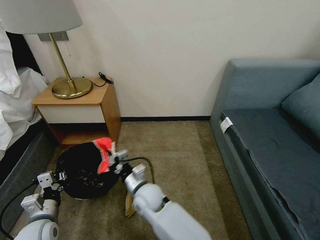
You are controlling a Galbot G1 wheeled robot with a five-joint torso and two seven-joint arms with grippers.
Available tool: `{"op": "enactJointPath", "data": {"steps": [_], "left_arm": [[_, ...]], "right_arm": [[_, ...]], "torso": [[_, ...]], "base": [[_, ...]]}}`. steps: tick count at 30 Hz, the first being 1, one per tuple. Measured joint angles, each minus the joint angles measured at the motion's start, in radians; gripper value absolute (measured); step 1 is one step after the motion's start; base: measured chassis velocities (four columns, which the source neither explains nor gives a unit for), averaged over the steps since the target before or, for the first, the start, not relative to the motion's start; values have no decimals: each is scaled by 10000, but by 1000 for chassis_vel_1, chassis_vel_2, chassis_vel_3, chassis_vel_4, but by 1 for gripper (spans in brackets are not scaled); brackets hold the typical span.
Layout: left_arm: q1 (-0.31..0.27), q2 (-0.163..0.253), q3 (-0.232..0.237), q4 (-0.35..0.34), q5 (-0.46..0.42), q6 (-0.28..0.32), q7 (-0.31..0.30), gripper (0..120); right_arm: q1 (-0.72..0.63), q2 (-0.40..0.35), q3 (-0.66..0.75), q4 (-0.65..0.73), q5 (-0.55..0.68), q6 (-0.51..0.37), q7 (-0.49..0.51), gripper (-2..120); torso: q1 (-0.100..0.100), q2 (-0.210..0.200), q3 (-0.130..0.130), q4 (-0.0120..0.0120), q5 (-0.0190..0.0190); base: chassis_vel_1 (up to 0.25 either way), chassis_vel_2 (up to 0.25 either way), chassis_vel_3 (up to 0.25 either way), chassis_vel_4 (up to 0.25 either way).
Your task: Pick up the trash bin, then pick up the garbage on the floor and place it into the trash bin.
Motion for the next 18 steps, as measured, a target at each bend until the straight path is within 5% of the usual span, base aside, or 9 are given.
{"op": "enactJointPath", "data": {"steps": [5,18], "left_arm": [[58,1,-19,-9,-138,-1,-1,4],[11,37,64,2,-88,28,-7,4]], "right_arm": [[-119,-3,-202,-296,-487,101,126,1],[-287,-12,103,-346,-543,-23,232,53]], "torso": [[0,0,0,3,-5],[0,0,0,5,-5]], "base": [[0,0,0,0],[0,0,0,0]]}}
